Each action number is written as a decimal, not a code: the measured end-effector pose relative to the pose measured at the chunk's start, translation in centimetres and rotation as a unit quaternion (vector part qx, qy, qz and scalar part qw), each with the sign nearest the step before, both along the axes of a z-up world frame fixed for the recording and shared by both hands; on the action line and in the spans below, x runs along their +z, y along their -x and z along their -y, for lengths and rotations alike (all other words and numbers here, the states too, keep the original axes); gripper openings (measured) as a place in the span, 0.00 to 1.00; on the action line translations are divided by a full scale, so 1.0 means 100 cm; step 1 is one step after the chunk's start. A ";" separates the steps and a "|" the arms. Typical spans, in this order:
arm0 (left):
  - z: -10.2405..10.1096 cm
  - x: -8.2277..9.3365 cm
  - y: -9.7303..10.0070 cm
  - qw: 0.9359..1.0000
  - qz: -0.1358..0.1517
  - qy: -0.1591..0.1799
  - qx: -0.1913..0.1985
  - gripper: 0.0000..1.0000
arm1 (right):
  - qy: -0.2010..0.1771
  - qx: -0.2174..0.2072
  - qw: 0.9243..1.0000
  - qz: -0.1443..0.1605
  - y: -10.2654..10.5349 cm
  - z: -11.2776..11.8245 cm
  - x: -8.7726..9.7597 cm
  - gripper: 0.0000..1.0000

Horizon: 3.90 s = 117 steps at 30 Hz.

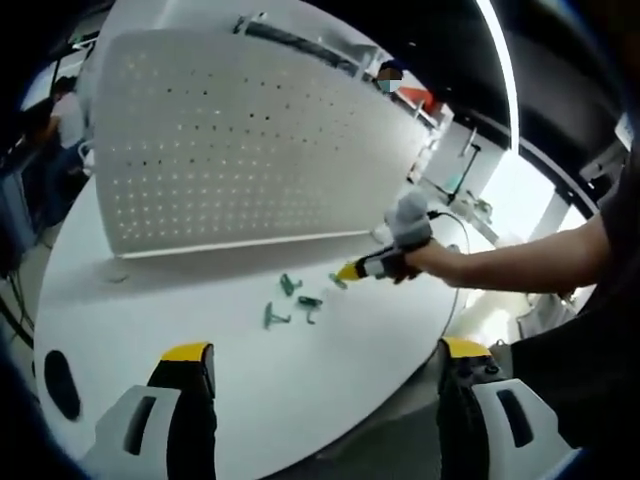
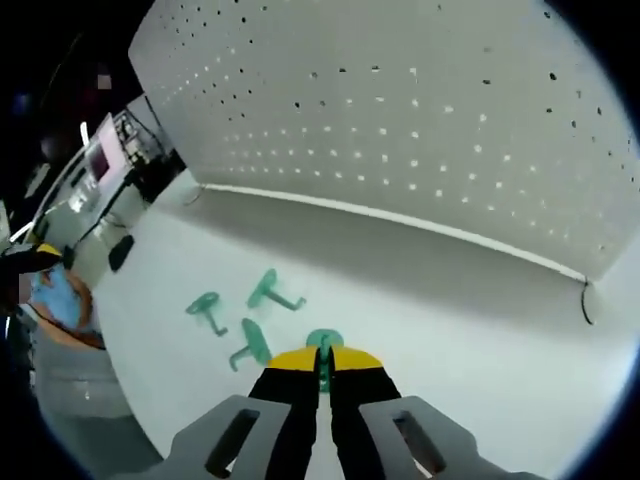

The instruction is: Insert the hook assembly into the mounting plate slot until the hook locks in place.

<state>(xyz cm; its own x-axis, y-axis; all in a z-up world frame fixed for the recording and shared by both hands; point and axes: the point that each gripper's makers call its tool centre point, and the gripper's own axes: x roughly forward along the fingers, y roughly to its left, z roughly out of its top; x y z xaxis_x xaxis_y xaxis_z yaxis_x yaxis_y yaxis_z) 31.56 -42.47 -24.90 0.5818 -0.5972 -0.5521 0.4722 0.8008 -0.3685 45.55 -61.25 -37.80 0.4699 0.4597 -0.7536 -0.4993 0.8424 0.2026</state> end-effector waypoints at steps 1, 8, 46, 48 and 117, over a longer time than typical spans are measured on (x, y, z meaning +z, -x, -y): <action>0.000 0.001 -0.001 1.000 0.002 0.001 0.003 0.93 | -0.005 0.001 1.000 0.007 -0.001 -0.001 0.007 0.01; 0.005 0.006 0.000 1.000 0.007 0.010 0.005 0.92 | -0.028 0.006 0.998 0.049 -0.001 -0.008 0.042 0.01; 0.034 0.058 0.004 0.995 0.053 0.079 -0.009 0.62 | -0.262 0.054 0.941 0.206 0.104 -0.103 0.243 0.01; 0.036 0.060 0.004 0.995 0.051 0.091 -0.006 0.60 | -0.269 0.064 0.939 0.205 0.112 -0.109 0.244 0.01; 0.047 0.068 0.008 0.994 0.059 0.088 -0.035 0.02 | -0.242 0.137 0.938 0.210 0.156 -0.146 0.229 0.04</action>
